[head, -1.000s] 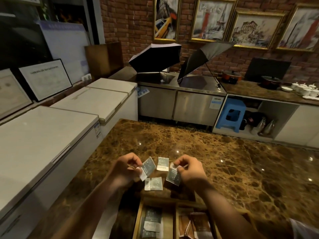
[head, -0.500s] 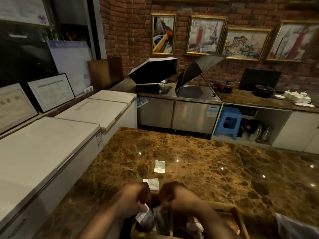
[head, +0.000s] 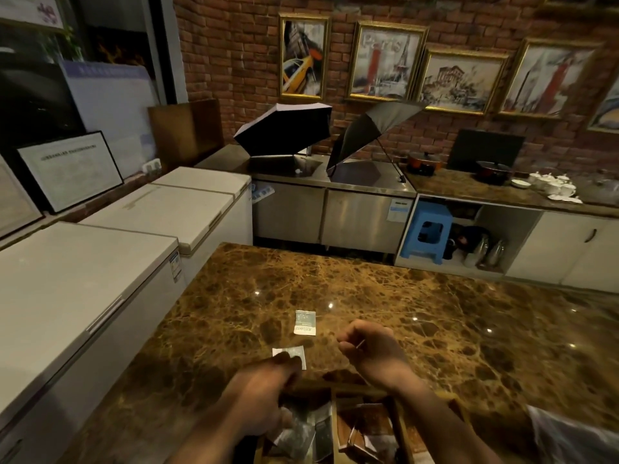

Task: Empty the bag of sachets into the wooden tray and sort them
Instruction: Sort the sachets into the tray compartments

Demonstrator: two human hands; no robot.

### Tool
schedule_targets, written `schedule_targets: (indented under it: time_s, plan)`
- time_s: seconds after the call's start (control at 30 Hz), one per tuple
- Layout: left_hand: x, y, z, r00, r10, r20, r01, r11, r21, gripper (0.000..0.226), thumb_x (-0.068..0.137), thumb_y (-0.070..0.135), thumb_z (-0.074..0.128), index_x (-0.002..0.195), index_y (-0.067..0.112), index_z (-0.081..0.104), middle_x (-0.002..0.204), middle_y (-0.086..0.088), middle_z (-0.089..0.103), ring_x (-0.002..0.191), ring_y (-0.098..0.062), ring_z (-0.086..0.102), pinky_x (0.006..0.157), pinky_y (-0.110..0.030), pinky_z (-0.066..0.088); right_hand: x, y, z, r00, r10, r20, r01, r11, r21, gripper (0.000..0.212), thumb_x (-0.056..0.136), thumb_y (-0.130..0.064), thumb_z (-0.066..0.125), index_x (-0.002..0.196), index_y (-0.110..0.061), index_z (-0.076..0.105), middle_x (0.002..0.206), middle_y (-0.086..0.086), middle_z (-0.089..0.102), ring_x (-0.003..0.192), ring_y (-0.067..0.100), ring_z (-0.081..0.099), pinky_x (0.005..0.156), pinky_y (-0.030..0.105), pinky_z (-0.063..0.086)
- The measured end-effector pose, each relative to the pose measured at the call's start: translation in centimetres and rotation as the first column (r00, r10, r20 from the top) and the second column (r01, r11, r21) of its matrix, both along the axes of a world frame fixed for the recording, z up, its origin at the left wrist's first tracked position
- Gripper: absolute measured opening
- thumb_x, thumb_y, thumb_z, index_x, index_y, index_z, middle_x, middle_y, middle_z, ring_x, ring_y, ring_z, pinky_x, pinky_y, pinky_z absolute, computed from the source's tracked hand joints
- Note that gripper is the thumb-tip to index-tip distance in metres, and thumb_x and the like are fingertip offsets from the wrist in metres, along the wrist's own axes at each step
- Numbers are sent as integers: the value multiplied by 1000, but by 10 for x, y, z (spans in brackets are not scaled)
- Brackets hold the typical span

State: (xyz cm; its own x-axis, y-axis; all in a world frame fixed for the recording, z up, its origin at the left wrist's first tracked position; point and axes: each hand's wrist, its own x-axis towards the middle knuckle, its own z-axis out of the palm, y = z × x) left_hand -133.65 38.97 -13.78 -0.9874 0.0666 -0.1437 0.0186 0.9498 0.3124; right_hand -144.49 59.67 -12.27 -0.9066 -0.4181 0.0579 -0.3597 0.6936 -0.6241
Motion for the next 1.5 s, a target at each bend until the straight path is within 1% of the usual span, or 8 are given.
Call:
schedule_targets:
  time_s: [0.13, 0.33, 0.57, 0.73, 0.83, 1.17, 1.33, 1.5]
  plan:
    - [-23, -14, 9, 983, 137, -125, -115, 978, 171, 30, 79, 47, 74, 93, 35, 51, 95, 19, 55, 81, -2, 54, 64, -17, 37, -13, -6, -4, 998, -34, 45, 34, 999, 1, 11, 90, -22, 71, 85, -31, 67, 88, -10, 68, 87, 6, 64, 81, 35, 61]
    - [-66, -34, -3, 953, 270, -135, -243, 952, 187, 18, 87, 29, 69, 95, 39, 58, 106, 15, 65, 100, -11, 58, 87, -31, 50, -49, -30, -11, 996, -4, 85, -8, 989, 147, 14, 93, -27, 67, 105, -33, 71, 107, -10, 71, 99, 9, 67, 92, 37, 58]
    - [-81, -32, -39, 978, 203, -40, -198, 975, 104, 51, 76, 44, 79, 121, 45, 56, 122, 18, 58, 116, -8, 50, 101, -30, 41, -88, -58, -32, 978, 208, -25, -190, 930, 313, 34, 95, -33, 64, 129, -32, 63, 128, -4, 63, 120, 20, 59, 101, 37, 49]
    - [-81, -30, -49, 977, 138, -160, -140, 990, 4, 50, 72, 44, 81, 116, 40, 59, 109, 18, 62, 103, -6, 53, 94, -30, 42, -105, -81, -53, 952, 305, 2, -283, 882, 376, 50, 94, -31, 64, 143, -29, 52, 140, 0, 57, 129, 26, 52, 106, 42, 47]
    - [-79, -29, -49, 959, 213, -189, -197, 975, 104, 45, 67, 34, 84, 103, 38, 58, 95, 18, 58, 89, 0, 54, 82, -24, 46, -105, -88, -57, 952, 301, -49, -256, 875, 412, 47, 93, -25, 65, 139, -27, 55, 134, 4, 58, 124, 29, 52, 104, 43, 47]
    - [-60, -40, -11, 858, 477, -189, -384, 841, 380, 31, 74, 5, 80, 86, 29, 64, 79, 10, 66, 72, -8, 64, 57, -15, 52, -96, -74, -34, 985, 15, 173, 1, 995, -95, 41, 76, 4, 75, 92, -33, 67, 114, -2, 58, 111, 20, 59, 98, 37, 54]
    - [-37, -29, 20, 920, 380, -99, -303, 846, 438, 25, 83, 10, 76, 93, 30, 65, 89, 8, 70, 80, -7, 68, 71, -28, 60, -67, -55, -1, 954, 56, 296, 12, 975, -223, 42, 74, 7, 81, 93, -29, 70, 100, -6, 67, 91, 11, 68, 79, 32, 64]
    - [-8, -7, 24, 948, 316, 25, -299, 864, 405, 26, 89, 24, 72, 112, 34, 63, 105, 13, 68, 94, -3, 66, 79, -22, 56, -31, -35, 14, 914, 147, 378, -29, 953, -302, 32, 78, 8, 75, 95, -19, 71, 95, 1, 66, 90, 18, 68, 73, 33, 64]
